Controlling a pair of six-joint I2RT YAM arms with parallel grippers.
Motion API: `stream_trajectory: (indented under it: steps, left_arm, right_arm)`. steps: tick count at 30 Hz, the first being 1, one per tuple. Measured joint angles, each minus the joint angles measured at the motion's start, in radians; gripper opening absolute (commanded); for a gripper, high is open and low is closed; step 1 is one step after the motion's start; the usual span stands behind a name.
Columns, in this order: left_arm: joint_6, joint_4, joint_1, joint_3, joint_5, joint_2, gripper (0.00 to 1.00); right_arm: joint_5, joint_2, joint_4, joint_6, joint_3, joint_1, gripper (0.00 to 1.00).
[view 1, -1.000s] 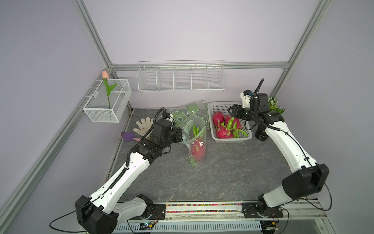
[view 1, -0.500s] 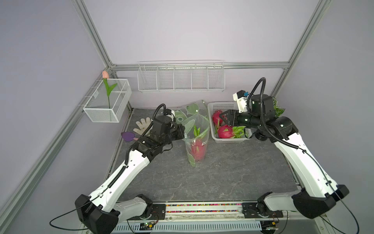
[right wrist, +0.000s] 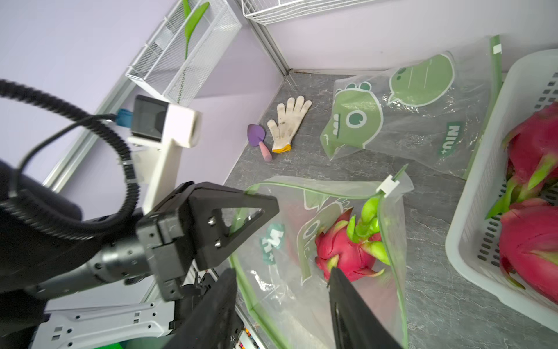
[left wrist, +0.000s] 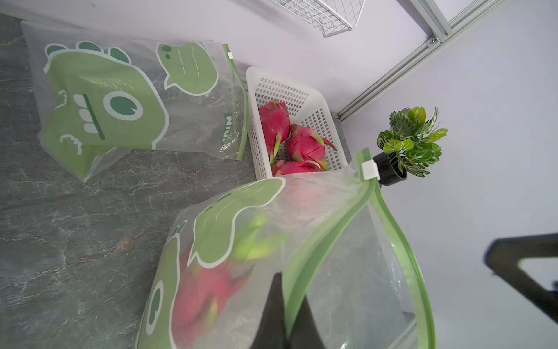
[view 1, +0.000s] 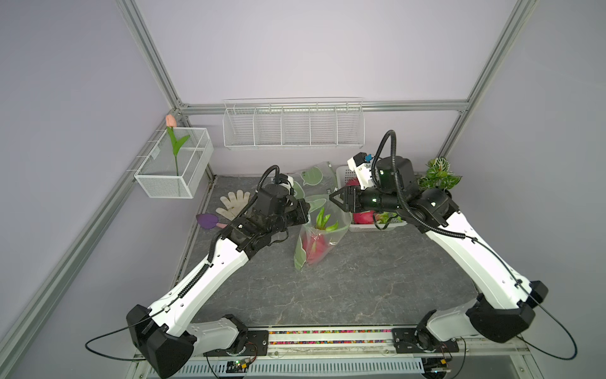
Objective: Open the zip-top bag and take out the dragon fruit
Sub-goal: Place the dragon fruit in the basket, then pick up the dragon fruit from the zipper food storage bag.
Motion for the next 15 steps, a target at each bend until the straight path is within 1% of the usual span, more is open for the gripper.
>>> stream_trajectory:
  steps: [6, 15]
  left_arm:
    - [-0.022, 0.000, -0.001, 0.000, -0.002, 0.023, 0.00]
    - [-0.040, -0.027, -0.001, 0.000, 0.037, 0.049, 0.00]
  right_arm:
    - [0.016, 0.007, -0.004, 0.030, -0.082, 0.003, 0.51]
    - [0.040, 0.075, -0.041, 0.063, -0.083, 0.015, 0.51]
